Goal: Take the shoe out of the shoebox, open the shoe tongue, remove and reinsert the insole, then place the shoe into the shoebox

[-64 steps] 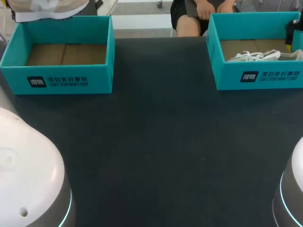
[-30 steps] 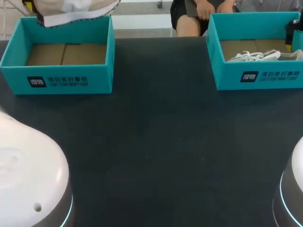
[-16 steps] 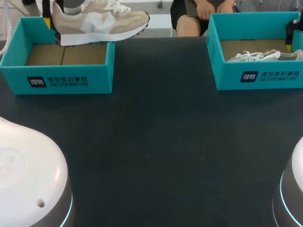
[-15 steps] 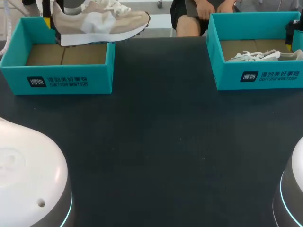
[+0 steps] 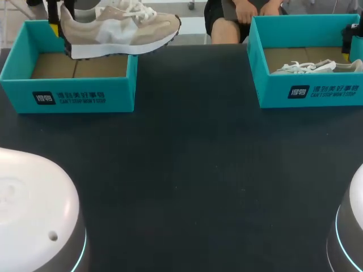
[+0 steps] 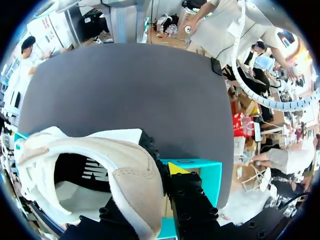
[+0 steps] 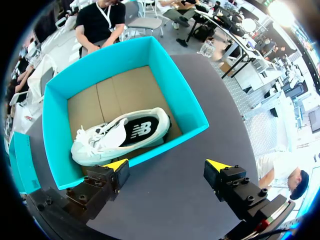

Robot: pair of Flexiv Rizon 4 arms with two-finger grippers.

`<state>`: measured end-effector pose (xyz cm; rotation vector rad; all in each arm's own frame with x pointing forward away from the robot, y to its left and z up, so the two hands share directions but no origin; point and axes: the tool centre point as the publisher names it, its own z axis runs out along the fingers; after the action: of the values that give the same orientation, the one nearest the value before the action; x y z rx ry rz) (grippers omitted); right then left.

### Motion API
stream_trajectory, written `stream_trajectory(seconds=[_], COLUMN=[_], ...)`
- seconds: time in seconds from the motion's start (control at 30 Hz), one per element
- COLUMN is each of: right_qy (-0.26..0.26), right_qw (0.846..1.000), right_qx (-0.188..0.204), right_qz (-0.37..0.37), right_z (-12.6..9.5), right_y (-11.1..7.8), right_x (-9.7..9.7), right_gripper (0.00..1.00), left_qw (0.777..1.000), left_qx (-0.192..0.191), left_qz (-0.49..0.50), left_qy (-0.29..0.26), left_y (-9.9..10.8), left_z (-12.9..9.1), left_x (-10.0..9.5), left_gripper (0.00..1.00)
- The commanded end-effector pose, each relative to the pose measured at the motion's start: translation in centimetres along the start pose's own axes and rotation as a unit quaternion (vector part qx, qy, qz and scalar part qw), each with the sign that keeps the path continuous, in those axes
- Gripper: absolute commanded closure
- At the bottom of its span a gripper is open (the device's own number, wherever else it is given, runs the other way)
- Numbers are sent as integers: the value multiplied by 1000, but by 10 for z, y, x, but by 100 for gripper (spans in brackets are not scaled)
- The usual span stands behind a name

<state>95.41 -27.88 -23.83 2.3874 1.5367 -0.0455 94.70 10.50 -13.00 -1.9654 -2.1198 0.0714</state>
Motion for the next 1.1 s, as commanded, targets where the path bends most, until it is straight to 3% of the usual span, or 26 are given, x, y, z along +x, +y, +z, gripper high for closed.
stream_trajectory(seconds=[0.03, 0.5, 0.83, 1.1], right_qy=[1, 1, 1, 1], right_qw=[1000, 1000, 1000, 1000], right_qx=[-1, -1, -1, -1], right_qz=[0, 0, 0, 0], right_z=[0, 0, 0, 0], right_y=[-1, -1, -1, -1], right_x=[-1, -1, -1, -1], right_gripper=[0, 0, 0, 0], left_qw=[992, 990, 988, 989], left_qx=[-129, -133, -150, -142], left_qz=[-9, -43, 13, 37], left_qy=[-4, 19, 21, 1], left_y=[-38, -132, -192, -215], left_z=[-6, 14, 35, 52], left_x=[-4, -53, -126, -185], left_gripper=[100, 100, 100, 100])
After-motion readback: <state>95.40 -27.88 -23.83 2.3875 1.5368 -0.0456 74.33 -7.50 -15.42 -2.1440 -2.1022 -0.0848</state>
